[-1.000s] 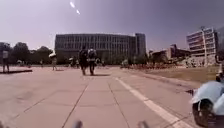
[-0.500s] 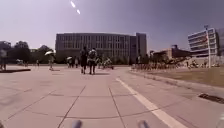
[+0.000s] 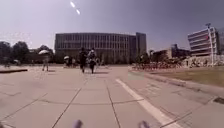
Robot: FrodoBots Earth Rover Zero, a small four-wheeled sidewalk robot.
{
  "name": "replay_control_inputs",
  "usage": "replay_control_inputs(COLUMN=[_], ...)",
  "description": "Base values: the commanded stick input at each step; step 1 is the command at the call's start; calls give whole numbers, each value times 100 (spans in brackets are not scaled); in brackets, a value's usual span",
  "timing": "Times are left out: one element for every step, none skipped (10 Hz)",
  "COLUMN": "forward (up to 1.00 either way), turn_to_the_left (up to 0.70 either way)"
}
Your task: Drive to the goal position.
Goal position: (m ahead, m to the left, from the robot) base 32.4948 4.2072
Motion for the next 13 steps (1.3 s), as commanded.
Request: replay_control_inputs(forward=[70,70,70,70,70,70,70,70,70,70,70,70,70], turn_to_the_left=[25,13,2,1,0,0,0,0,0,0,0,0,0])
